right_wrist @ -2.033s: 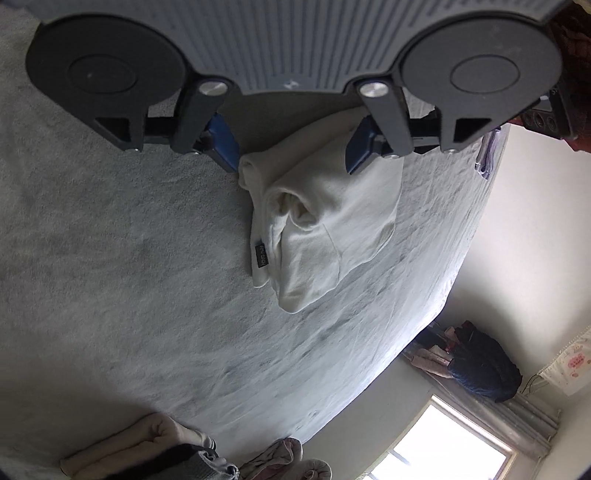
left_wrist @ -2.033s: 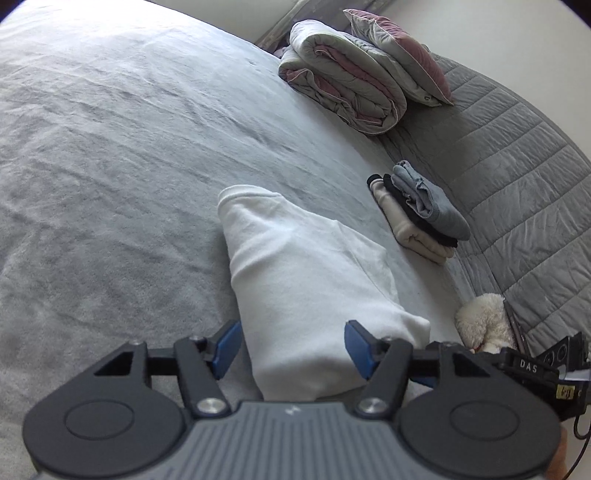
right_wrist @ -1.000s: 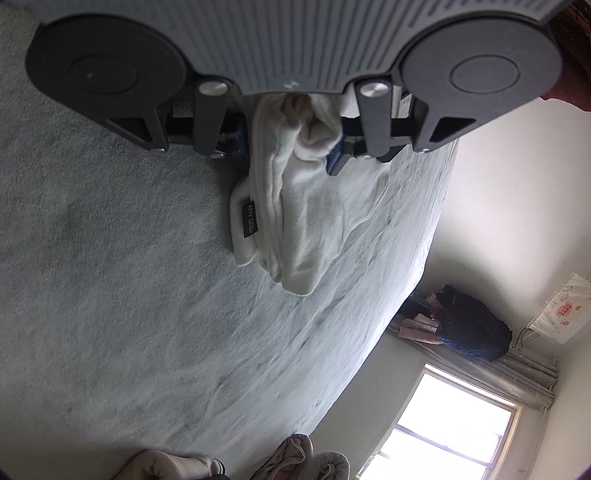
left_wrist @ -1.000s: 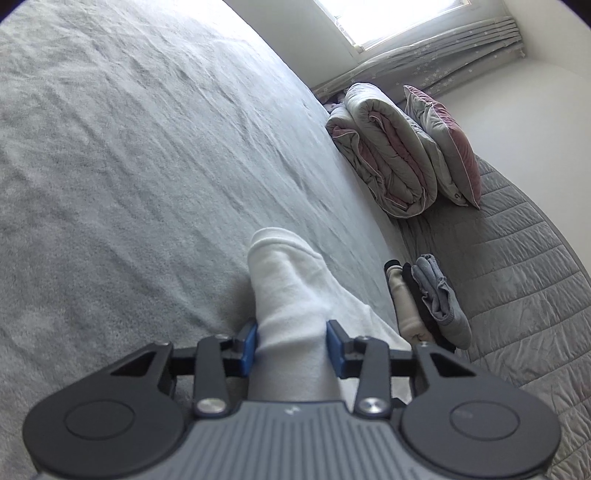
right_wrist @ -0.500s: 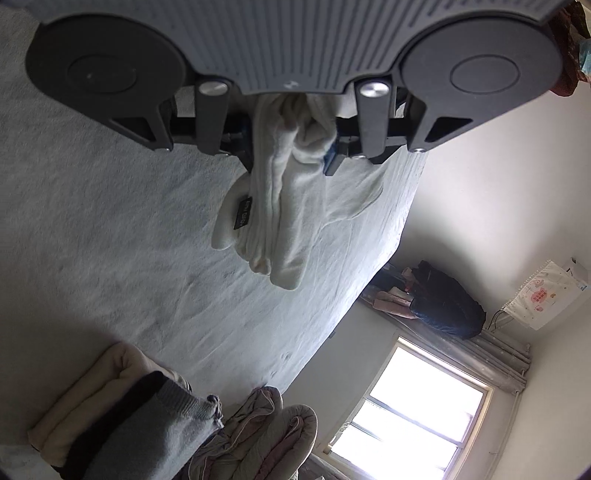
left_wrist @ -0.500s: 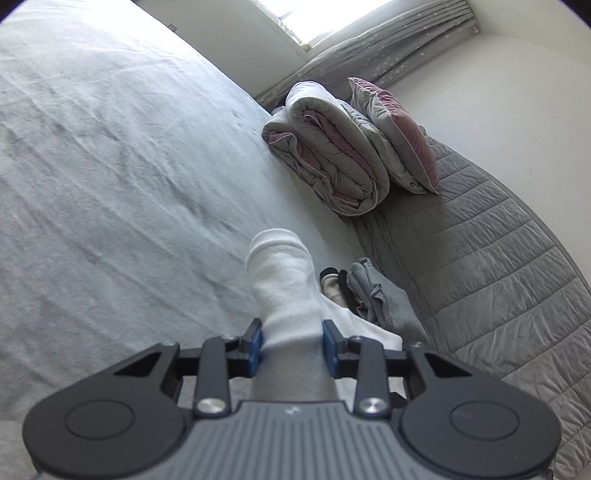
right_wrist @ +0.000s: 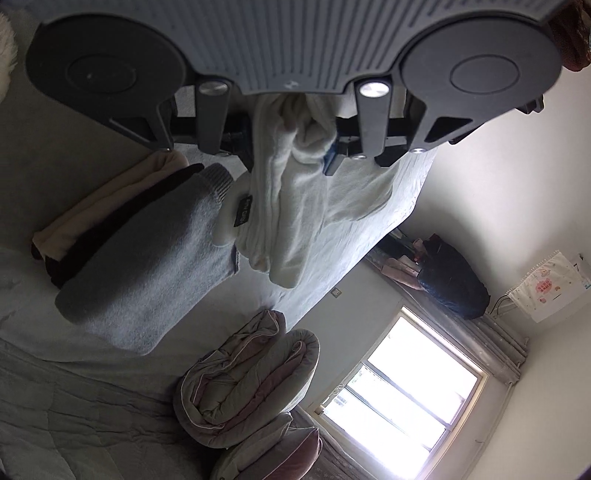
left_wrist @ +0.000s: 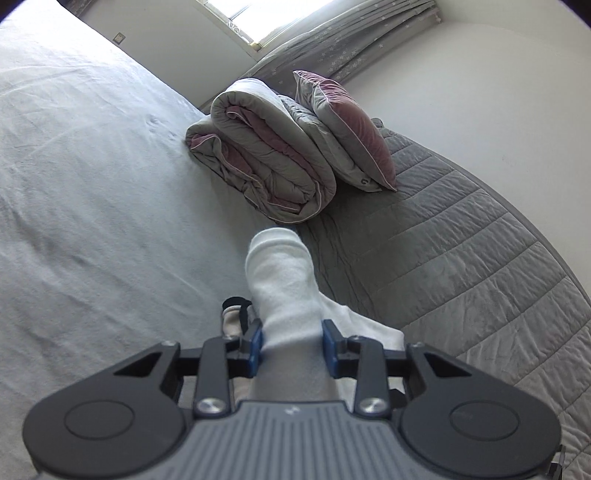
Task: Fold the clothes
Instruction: 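Lift the folded sweatshirt with both grippers and carry it toward the clothes stack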
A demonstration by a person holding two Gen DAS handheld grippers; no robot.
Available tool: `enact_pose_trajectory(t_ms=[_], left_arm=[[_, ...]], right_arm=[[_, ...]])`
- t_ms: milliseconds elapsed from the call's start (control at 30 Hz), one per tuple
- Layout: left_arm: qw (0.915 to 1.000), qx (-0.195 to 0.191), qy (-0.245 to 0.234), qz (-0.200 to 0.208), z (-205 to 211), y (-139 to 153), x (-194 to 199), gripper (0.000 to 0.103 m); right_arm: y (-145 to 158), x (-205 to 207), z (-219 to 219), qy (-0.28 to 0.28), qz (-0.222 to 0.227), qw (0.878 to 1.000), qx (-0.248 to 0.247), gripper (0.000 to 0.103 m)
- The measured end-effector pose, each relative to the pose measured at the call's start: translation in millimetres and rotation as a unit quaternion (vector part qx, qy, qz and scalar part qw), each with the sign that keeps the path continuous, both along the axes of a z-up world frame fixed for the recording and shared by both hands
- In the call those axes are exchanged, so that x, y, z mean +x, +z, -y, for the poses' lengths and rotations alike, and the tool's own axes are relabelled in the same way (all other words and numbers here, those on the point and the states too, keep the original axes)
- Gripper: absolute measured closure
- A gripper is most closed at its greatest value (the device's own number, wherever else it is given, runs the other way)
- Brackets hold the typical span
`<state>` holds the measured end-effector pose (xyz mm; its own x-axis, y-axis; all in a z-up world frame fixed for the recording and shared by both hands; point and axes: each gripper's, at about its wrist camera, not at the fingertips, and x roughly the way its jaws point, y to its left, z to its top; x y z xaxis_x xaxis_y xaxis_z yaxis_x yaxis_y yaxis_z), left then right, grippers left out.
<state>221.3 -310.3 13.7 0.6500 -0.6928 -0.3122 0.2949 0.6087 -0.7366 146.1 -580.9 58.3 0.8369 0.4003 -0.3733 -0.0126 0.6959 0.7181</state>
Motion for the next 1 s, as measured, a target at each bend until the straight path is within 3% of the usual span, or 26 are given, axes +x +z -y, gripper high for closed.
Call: enact_pose_trajectory(t_ms=[200,467,600,800,900,1000], left_arm=[[0.9998,-0.013,-0.009,0.014,58,12,33,0.07],[0.9995,-0.017,-0.016,0.02,119,7,74,0.07],[0.9998,-0.016,-0.007,0.012,126,-13,89,0.07],[0.9997,0.025,0.001,0.0,132,-53,100,0.068],[0.9996,0.025,0.003,0.009,131,-53,99,0.065],[0.9985,0.048,0.004,0.024,131,-38,97,0.062]], right_arm=[[18,29,48,-0.019,0.016,0.999,-0.021,0.063],[16,68,95,-0.044,0.027,0.998,-0.042,0.063],[3,81,104,-0.045,0.024,0.997,-0.049,0.063],[-12,89,103,-0.053,0.02,0.995,-0.085,0.06],[-20,93,103,-0.057,0.018,0.993,-0.103,0.046],[-28,97,103,-0.061,0.015,0.991,-0.121,0.045]])
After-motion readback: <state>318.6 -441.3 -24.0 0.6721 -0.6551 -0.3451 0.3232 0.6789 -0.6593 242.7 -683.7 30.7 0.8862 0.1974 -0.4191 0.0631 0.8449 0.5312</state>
